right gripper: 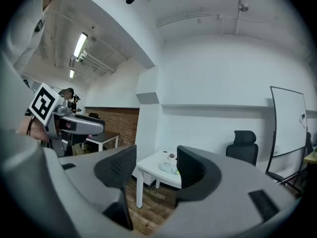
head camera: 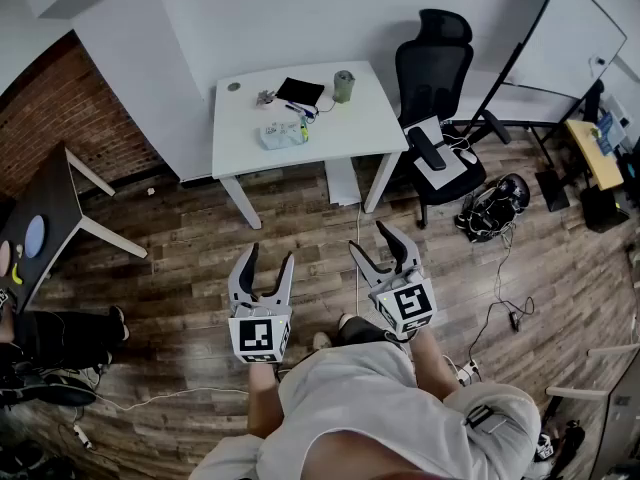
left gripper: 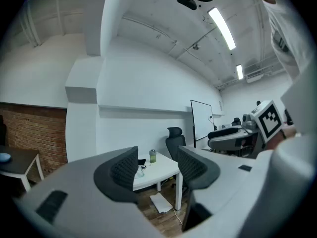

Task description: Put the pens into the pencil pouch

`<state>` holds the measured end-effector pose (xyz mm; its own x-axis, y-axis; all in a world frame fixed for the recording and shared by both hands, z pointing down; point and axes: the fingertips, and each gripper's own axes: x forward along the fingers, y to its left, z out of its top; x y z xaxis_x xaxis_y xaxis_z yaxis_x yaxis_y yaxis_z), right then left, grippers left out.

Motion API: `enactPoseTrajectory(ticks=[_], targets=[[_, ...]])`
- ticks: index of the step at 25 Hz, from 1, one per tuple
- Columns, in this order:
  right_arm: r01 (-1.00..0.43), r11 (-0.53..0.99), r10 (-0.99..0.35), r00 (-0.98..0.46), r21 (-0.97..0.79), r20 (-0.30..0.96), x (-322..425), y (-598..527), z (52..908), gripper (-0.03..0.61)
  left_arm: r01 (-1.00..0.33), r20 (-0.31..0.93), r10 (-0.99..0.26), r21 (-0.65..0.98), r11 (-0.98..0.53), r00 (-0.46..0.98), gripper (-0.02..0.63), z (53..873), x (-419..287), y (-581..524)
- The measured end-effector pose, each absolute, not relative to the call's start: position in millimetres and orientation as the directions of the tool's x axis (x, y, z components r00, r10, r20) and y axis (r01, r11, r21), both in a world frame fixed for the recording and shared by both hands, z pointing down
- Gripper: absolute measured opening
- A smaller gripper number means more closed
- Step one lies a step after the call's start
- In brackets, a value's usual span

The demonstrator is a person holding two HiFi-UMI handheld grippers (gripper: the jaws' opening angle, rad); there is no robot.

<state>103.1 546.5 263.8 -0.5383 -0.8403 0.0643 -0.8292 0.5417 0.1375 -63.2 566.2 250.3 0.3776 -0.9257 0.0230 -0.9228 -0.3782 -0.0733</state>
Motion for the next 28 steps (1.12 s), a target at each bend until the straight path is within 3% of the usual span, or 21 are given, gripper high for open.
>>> enactPoseTrajectory(ticks=[14, 28], targets=[[-0.844, 0.524, -0.851, -0.522, 0.116, 0.052, 99, 512, 273, 0.275, -0.917, 0.003, -0.919, -0.064, -0.393, 0.393, 0.268, 256, -68, 526], [-0.831, 0.546, -0.838, -0.542, 0.107, 0.067, 114, 395, 268, 0.278, -0.924, 0.023, -0.927, -0.077, -0.376, 0.375, 0.267, 249, -52, 413]])
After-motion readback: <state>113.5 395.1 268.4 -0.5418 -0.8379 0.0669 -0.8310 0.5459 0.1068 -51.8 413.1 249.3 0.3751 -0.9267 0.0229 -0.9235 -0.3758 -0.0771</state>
